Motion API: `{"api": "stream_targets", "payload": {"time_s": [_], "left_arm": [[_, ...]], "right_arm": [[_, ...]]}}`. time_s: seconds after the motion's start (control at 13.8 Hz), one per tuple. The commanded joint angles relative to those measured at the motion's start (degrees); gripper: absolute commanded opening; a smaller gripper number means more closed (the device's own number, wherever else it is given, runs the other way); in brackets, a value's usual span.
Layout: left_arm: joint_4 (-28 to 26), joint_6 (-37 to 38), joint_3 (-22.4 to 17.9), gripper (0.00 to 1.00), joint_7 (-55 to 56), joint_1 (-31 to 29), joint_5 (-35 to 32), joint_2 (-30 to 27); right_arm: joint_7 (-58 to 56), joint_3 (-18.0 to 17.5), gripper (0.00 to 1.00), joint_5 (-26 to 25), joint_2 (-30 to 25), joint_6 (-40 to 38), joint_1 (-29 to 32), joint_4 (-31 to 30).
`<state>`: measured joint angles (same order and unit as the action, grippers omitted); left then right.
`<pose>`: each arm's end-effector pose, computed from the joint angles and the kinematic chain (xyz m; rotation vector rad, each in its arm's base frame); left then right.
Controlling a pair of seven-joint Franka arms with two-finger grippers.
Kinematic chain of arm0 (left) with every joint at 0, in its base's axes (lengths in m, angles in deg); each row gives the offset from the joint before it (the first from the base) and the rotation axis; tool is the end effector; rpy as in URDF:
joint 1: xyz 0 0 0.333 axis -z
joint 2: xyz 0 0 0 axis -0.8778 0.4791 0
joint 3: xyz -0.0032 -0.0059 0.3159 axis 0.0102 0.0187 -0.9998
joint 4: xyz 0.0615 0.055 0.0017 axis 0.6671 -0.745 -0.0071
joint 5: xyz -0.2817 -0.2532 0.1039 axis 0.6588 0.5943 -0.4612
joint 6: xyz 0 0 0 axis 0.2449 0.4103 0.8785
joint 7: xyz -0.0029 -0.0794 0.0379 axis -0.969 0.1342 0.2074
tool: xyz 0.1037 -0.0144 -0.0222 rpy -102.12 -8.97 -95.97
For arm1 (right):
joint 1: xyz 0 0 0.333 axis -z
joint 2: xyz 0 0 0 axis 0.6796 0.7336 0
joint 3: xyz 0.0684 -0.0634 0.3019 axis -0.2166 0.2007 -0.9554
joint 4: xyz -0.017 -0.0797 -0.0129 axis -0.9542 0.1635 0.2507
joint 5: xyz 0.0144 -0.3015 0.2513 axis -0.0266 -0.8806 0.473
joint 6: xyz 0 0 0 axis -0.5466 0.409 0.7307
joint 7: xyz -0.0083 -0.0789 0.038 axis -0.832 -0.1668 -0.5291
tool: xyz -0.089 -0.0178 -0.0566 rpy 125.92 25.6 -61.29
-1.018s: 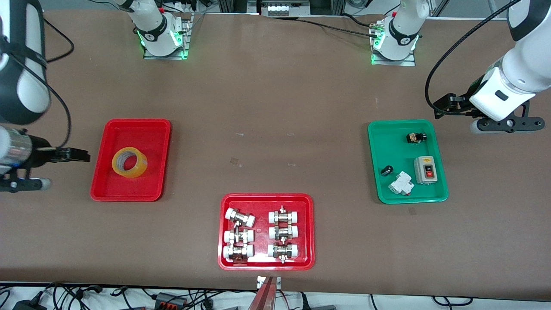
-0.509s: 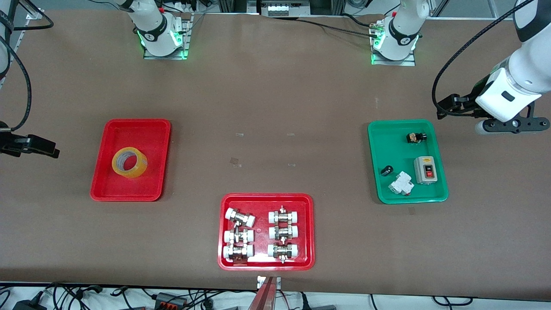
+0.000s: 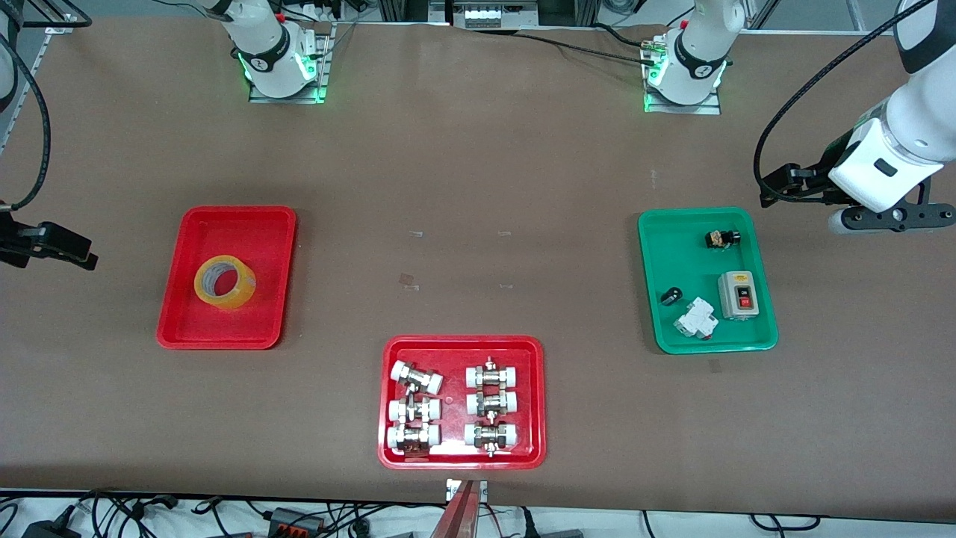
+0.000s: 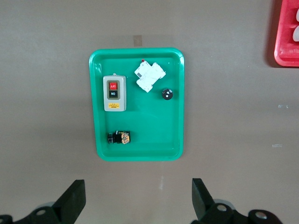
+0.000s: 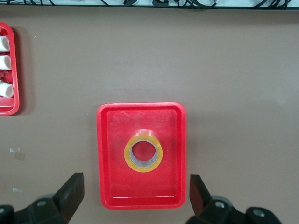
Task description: Left arm passes tape to right arm into tray
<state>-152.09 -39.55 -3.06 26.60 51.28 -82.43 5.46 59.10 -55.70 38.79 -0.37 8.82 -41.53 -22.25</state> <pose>0.5678 -0.0561 0.5768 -3.1251 -0.0883 0.1655 0.6484 -0.0386 0.5896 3.1123 -0.0395 0.0969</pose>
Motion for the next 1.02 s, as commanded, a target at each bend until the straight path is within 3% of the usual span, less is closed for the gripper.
{"api": "stream_targets", "payload": {"time_s": [0.0,0.58,0.95], "left_arm": [[0.9,1.1,0.0,1.0,-1.1,-0.5,1.4,-0.2],[1.0,1.1,0.0,1.0,-1.3,-0.7,1.4,-0.2],[1.6,1.1,0.0,1.0,-2.1,-1.1,1.4,0.0]], "right_arm": [[0.3,0.8,1.0,0.2,-3.3,1.1,-0.6,-3.6],[0.3,0.8,1.0,0.4,-17.7,9.2,-0.5,-27.2],[-0.4,0.6,1.0,0.0,-18.9,7.2,-0.5,-26.4]]}}
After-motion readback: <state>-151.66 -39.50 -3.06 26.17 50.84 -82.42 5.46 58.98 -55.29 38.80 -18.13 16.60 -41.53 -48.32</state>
